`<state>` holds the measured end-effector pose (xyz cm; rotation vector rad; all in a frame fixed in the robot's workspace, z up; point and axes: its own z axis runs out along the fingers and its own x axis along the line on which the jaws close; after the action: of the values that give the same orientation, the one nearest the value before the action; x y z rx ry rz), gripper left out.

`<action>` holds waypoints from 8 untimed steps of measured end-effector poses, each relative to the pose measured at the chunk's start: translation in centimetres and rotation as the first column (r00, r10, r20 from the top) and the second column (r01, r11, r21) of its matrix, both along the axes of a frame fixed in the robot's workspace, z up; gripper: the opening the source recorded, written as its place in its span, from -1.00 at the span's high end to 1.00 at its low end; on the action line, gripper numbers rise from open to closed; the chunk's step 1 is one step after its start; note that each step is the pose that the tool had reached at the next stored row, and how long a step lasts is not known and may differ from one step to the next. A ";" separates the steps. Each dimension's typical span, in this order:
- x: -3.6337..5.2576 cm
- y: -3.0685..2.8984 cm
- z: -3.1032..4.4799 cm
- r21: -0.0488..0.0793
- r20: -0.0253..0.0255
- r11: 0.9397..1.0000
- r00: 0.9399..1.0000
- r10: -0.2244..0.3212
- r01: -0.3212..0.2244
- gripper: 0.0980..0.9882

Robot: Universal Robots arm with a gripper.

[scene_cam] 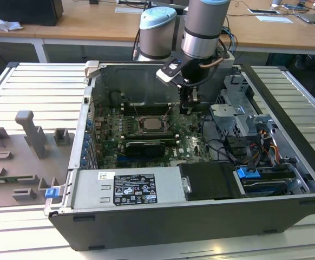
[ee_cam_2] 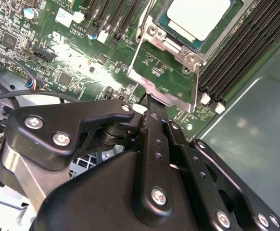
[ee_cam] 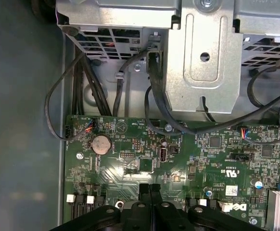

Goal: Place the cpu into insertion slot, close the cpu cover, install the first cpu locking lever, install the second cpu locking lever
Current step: 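Close the cpu cover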

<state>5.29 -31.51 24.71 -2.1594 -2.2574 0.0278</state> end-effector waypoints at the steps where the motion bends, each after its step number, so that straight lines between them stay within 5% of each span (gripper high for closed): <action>1: -0.01 0.00 0.00 0.000 0.000 1.000 1.000 0.000 0.000 0.98; 8: -0.17 0.00 -0.02 0.000 0.000 1.000 1.000 0.000 0.000 0.98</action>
<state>5.12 -31.51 24.69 -2.1594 -2.2575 0.0279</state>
